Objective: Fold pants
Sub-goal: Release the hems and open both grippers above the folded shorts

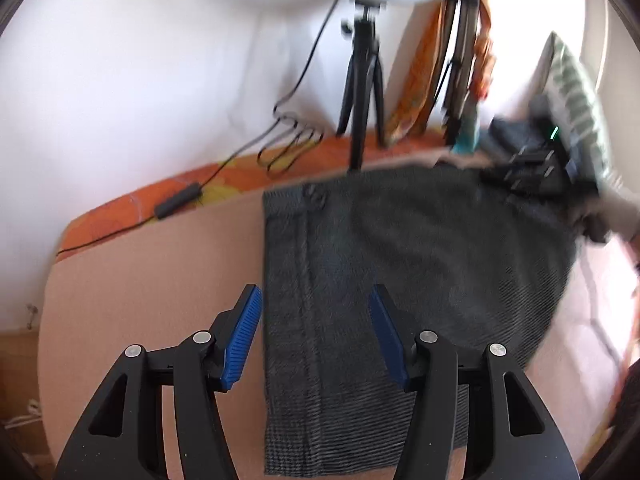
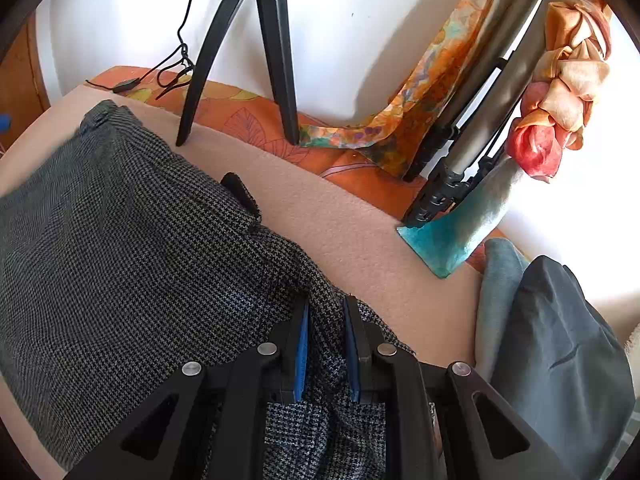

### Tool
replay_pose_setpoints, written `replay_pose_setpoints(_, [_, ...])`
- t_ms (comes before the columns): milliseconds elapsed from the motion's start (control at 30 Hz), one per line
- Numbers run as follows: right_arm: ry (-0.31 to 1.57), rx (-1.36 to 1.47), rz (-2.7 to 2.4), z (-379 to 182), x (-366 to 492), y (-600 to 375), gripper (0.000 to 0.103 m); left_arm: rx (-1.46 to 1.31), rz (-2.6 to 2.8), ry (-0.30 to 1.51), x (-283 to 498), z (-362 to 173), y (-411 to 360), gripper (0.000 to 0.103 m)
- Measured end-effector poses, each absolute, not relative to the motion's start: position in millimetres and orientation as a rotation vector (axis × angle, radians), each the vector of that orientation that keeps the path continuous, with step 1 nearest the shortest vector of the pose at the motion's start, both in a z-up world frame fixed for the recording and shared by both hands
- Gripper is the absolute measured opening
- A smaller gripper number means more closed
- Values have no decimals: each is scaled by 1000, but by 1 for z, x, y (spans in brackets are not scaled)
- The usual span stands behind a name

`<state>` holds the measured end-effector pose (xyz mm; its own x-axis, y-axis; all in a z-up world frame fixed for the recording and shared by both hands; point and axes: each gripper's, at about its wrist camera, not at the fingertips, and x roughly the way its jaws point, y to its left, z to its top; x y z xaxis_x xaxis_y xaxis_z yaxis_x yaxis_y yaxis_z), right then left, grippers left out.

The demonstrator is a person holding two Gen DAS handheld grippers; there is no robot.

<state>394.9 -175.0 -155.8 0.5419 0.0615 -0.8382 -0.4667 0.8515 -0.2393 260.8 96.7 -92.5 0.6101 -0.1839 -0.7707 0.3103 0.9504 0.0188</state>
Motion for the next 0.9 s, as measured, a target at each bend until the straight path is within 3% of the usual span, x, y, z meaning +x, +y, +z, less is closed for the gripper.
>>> replay_pose_setpoints(67, [945,-475,300,-155,394,-173,19,149,-245,912,267,-110,97,55])
replay_pose_setpoints(167, [922,-440,239,-141,384,-181,34,103,-184,900,264,-115,107,55])
replay_pose_setpoints(367, [848,-192,268,-89,321,-217,41,34,-216,841,228,-91,103,55])
replay_pose_setpoints(500, [882,-15,385,-87,266,-223,47,10,-244,832,205,-78,88,55])
replay_pose_setpoints(900, [1059,111,637,-150,197,-130,47,-126,-215,831,164,-77,80,55])
